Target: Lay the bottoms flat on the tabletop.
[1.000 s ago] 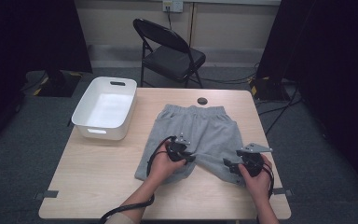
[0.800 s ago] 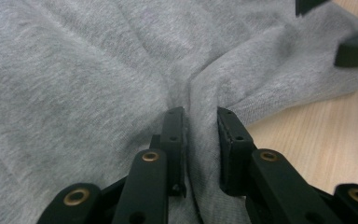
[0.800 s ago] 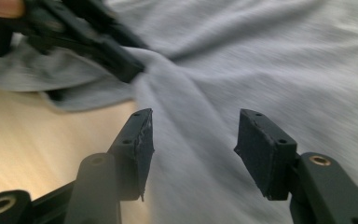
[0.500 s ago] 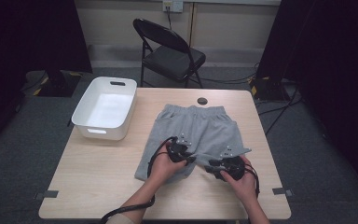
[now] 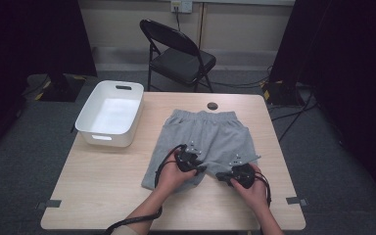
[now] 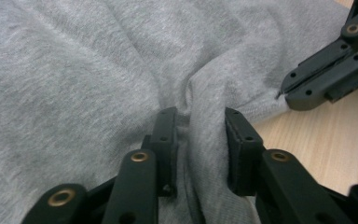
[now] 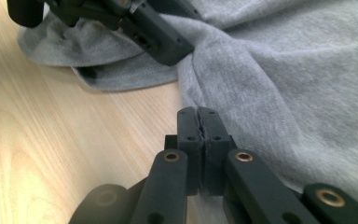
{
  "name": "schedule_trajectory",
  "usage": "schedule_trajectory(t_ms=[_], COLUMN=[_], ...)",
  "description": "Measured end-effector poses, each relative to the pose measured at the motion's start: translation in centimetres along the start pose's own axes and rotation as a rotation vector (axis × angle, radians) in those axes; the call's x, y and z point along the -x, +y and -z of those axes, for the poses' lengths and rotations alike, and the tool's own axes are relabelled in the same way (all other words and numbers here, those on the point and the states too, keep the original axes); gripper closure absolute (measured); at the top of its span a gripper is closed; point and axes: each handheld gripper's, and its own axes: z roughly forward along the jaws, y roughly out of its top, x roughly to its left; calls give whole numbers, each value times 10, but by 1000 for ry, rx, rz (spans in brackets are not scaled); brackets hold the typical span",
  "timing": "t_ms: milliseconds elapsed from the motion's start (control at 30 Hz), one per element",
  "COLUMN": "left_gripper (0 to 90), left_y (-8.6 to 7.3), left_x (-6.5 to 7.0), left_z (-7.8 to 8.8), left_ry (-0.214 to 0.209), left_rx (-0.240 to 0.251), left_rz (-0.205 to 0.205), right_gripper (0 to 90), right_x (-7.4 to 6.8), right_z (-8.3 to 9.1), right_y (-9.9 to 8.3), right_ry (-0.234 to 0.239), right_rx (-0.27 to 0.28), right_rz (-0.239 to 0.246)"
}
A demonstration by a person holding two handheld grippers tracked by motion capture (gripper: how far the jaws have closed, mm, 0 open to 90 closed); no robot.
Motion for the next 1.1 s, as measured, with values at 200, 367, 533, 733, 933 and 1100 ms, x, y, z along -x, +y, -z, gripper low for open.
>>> schedule_trajectory(t_ms=[200, 367, 533, 733, 933, 1100], left_gripper=[559, 409, 375, 488, 525, 598], left_y=[-2, -2, -4, -10, -13, -14], left_x=[1, 6, 15, 26, 32, 31], left_z=[4, 12, 22, 25, 17, 7], left_ry=[8, 29, 38, -39, -56, -49], left_rx=[11, 35, 54, 48, 31, 0], left_rz=[-26, -90, -149, -166, -204, -222], right_gripper=[892, 893, 892, 892, 892, 891], right_x=[8, 15, 23, 31, 33, 33], right_z=[10, 18, 19, 18, 15, 15], right_y=[-1, -2, -7, -15, -18, -19], right_ry=[3, -9, -20, -30, -37, -36], right_rx=[52, 86, 97, 94, 78, 81], right_rz=[-59, -113, -177, -255, -277, -279])
